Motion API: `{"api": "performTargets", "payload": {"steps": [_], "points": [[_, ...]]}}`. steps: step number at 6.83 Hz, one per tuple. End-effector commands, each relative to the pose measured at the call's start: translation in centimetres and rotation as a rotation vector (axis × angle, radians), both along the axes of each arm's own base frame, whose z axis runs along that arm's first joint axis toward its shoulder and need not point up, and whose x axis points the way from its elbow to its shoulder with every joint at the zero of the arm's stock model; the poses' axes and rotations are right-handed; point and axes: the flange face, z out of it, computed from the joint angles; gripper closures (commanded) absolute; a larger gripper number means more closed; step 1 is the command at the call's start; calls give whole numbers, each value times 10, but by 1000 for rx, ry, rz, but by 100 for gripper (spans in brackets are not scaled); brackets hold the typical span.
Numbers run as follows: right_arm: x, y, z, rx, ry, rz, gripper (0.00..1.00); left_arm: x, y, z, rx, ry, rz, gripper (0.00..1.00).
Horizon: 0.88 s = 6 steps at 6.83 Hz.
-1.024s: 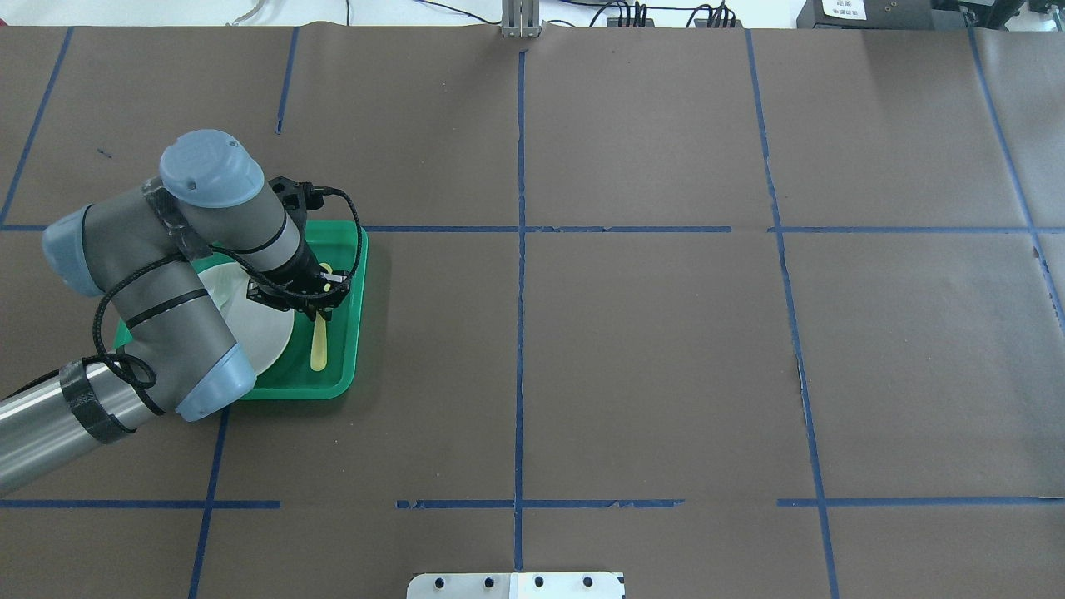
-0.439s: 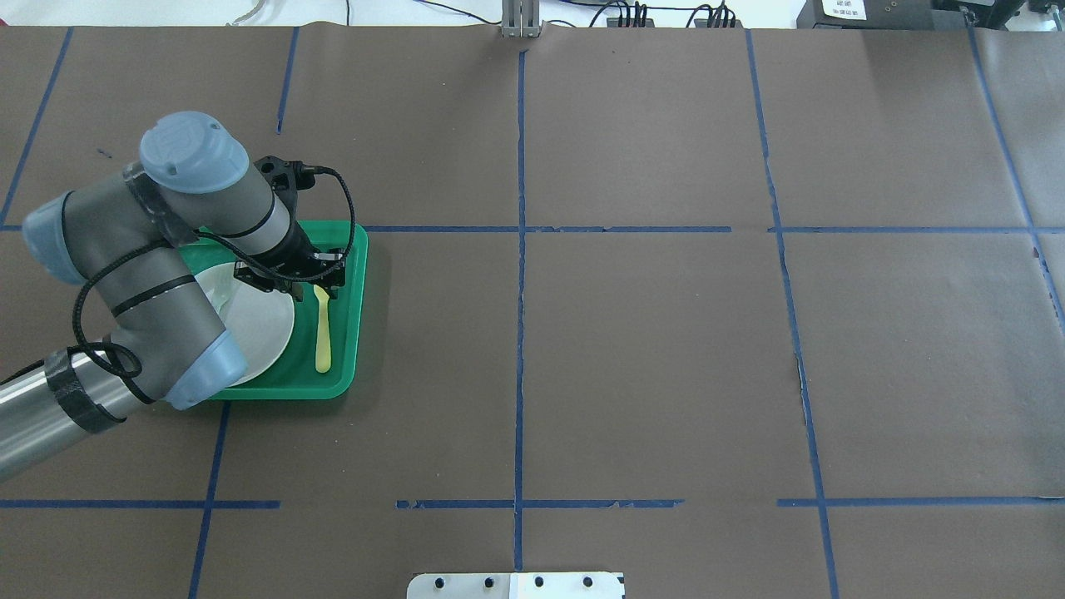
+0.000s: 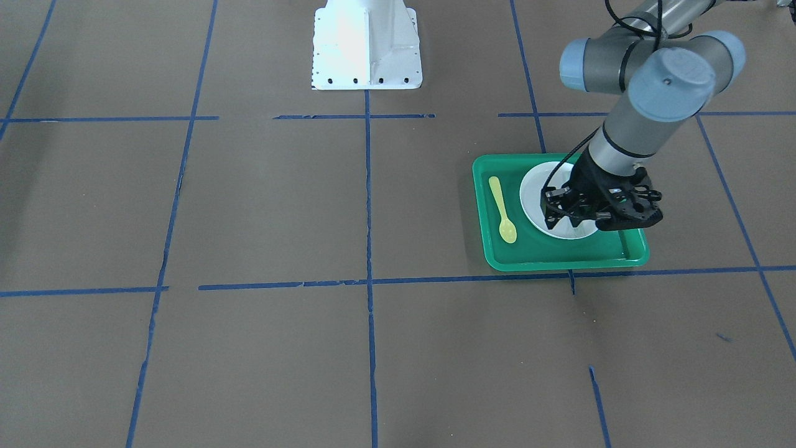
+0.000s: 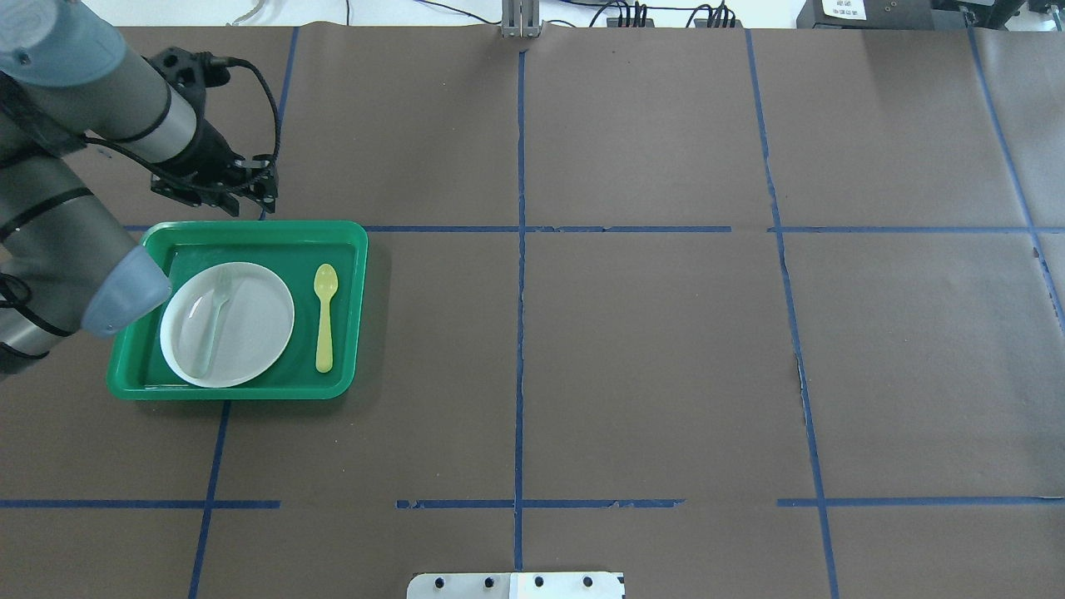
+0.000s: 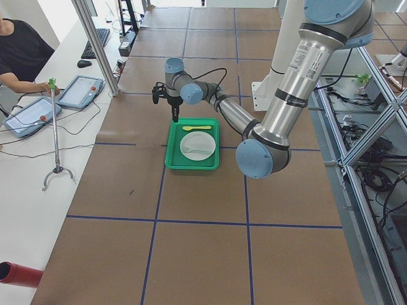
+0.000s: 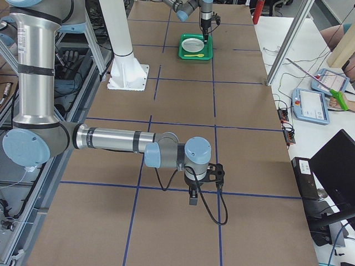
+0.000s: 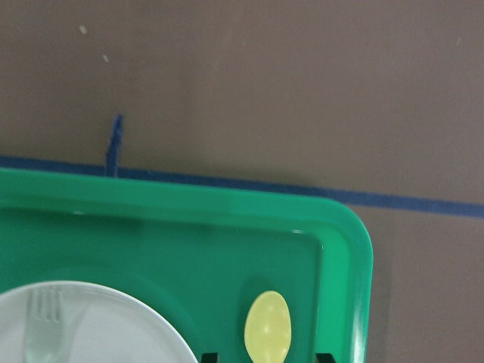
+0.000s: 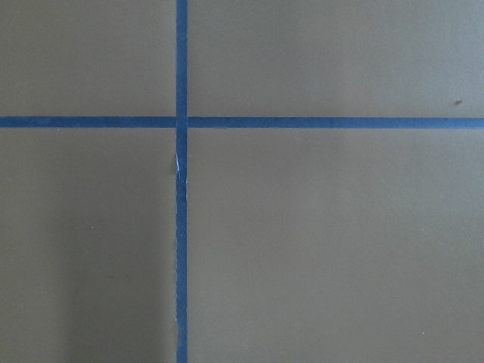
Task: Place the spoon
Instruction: 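Open the left gripper and lift it away from the tray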
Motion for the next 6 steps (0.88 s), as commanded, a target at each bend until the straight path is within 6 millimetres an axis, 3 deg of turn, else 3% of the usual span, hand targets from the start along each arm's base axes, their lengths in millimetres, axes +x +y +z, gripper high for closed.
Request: {"api": "performTargets", "payload": {"steps": [1,2,3,4,5,6], "points": [[0,0,0,0,0,0,0,-134,-13,57,57,-49,33,46],[0,0,0,0,1,0,0,-219,-4,106,106,-57,67,45],[0,0,0,0,0,0,0,-281,10,158,142,-100,104,45],[0,0,0,0,0,0,0,-330,16,214,127,-129,121,45],[0,0,0,0,0,0,0,-395,24,271,67,-72,68,45],[0,0,0,0,0,0,0,-407,28,288,71,-33,83,42]]}}
